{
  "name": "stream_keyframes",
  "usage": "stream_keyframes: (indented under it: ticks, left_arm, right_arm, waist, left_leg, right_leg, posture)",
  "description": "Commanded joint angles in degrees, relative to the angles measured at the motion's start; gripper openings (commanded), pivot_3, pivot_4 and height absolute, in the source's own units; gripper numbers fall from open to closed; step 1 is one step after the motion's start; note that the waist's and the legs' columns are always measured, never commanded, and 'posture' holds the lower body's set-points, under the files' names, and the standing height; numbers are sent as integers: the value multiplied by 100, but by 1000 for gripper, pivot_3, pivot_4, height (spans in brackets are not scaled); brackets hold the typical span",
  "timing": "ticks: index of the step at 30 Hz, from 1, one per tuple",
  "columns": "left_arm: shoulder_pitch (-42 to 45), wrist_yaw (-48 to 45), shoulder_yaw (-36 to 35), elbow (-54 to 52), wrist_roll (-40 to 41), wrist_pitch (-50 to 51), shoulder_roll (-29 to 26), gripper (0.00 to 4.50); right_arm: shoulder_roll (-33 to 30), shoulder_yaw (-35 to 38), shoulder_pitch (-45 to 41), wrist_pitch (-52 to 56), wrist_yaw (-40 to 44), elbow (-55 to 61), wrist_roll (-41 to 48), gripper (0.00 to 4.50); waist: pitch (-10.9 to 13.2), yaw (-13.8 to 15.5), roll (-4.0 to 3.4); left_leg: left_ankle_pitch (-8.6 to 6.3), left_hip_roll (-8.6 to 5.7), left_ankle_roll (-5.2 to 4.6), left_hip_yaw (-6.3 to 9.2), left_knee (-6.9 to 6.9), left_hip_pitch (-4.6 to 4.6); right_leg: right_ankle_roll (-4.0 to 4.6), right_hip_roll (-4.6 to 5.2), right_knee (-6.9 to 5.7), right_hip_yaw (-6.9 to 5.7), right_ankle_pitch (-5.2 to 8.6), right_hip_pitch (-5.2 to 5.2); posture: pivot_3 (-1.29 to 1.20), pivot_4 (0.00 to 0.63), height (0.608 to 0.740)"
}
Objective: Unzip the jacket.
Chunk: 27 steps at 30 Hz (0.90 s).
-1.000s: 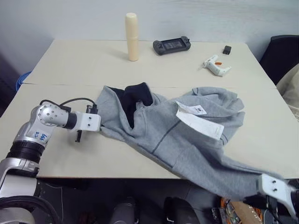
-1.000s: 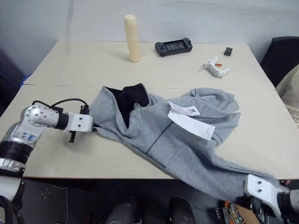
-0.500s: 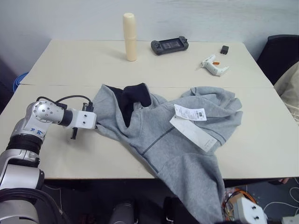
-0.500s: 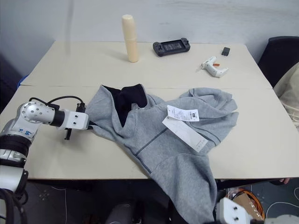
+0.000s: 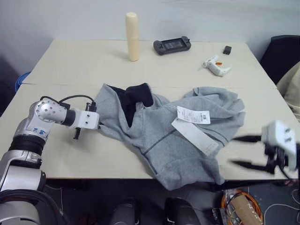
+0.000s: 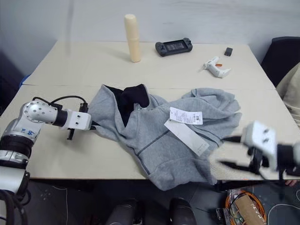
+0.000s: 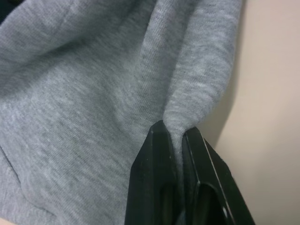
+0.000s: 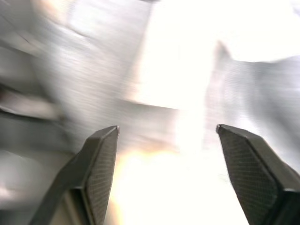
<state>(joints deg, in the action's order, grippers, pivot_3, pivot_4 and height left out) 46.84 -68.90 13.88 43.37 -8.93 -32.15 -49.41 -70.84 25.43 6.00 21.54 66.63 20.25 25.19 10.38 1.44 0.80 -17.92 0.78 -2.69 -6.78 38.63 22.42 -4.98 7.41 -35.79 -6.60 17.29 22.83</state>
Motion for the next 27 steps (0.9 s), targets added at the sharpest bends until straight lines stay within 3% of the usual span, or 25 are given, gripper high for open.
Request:
stream_keyframes:
  ticks: [1, 4, 9, 14, 21, 24, 27]
  left_arm:
    - [-47, -144, -180, -566, 336, 246, 46, 0]
    - [-138, -164, -216, -813, 374, 383, 63, 0]
    - [-251, -140, -288, -1042, 379, 522, 63, 0]
    - [-338, -113, -373, -1161, 389, 577, -12, 0]
    - [-377, -93, -424, -1193, 398, 585, -67, 0]
    - [-329, -59, -410, -1148, 381, 562, -30, 0]
    - [-251, -26, -382, -1071, 357, 526, 26, 0]
  right_arm:
    - [-145, -1552, -1406, -2018, -212, -1946, -1841, 3410]
    - [332, -2526, -2750, -2937, -450, -3104, -2741, 3410]
    - [604, -3511, -3827, -4508, -551, -4367, -3841, 3410]
    - [889, -4083, -4707, -5392, -973, -5614, -4669, 3410]
    - [1060, -4320, -5098, -5579, -675, -6216, -4812, 3410]
    - [1046, -4356, -5104, -5507, -437, -6249, -4760, 2778]
    - [1042, -4325, -5113, -5500, -304, -6261, -4720, 1811]
  waist:
    - [0, -5, -1]
    - [1, -78, -2]
    - [9, -163, -16]
    - [10, -169, -18]
    - [10, -166, -18]
    - [10, -157, -18]
    - [10, -158, -18]
  left_leg:
    - [3, -1, 2, -7, 5, 17]
    - [6, -2, -5, -28, 43, 79]
    - [19, -16, -31, -47, 50, 86]
    - [21, -12, -31, -49, 53, 81]
    - [21, -12, -31, -49, 52, 83]
    - [21, -12, -31, -48, 53, 82]
    - [21, -13, -31, -47, 54, 82]
  right_leg:
    - [0, -1, -6, -10, 0, 15]
    - [-11, -12, -22, -43, -4, 62]
    - [-40, -24, -28, -61, -20, 65]
    - [-42, -21, -35, -54, -22, 66]
    - [-42, -23, -33, -56, -22, 64]
    - [-42, -23, -33, -57, -22, 62]
    - [-42, -22, -34, -58, -22, 61]
  posture:
    - [0, 150, 740]
    - [0, 150, 740]
    - [0, 150, 740]
    - [0, 150, 740]
    - [0, 150, 740]
    - [0, 150, 740]
    - [0, 150, 740]
